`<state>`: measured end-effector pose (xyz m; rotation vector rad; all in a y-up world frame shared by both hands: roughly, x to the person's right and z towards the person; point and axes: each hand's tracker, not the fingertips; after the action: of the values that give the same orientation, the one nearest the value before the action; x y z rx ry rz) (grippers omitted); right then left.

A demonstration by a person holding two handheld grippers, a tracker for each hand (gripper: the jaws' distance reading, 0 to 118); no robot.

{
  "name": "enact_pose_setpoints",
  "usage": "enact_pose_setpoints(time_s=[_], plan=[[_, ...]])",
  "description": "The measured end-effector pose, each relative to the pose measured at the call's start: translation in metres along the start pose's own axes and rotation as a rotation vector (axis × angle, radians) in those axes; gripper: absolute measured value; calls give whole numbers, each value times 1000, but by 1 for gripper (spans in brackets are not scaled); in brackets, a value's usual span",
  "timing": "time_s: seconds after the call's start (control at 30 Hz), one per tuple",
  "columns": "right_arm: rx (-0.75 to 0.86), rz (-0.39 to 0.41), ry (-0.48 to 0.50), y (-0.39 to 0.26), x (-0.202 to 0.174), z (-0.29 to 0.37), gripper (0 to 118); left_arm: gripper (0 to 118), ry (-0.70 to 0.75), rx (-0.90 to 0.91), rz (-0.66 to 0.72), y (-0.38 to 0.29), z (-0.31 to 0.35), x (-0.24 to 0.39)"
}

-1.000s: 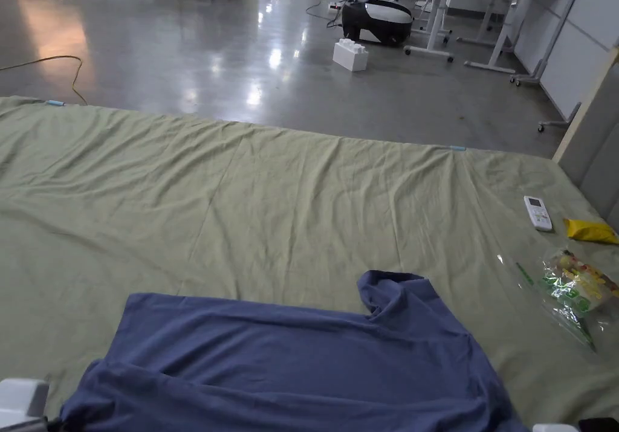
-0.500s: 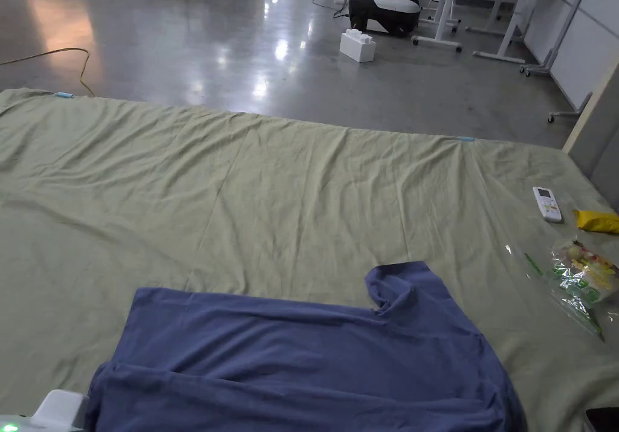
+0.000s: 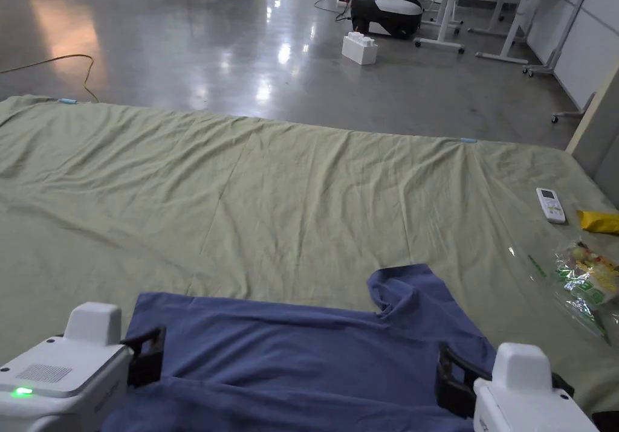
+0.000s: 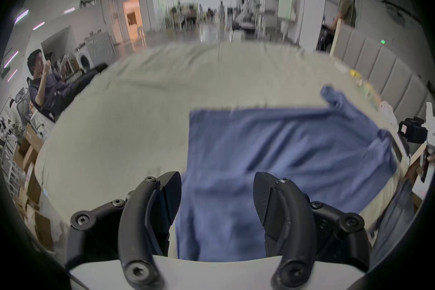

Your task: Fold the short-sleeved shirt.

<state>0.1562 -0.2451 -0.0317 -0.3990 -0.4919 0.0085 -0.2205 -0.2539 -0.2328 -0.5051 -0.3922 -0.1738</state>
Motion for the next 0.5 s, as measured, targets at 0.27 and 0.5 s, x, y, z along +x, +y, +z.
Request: enact_pose_setpoints(time_s=[0.27,0.5], plan=[[212,-55,-26,27,-30,-1,68,62,28,223,64,27,9,33],[274,-67,-49,30,-37,-1,12,8,75,318,66,30,21,41]])
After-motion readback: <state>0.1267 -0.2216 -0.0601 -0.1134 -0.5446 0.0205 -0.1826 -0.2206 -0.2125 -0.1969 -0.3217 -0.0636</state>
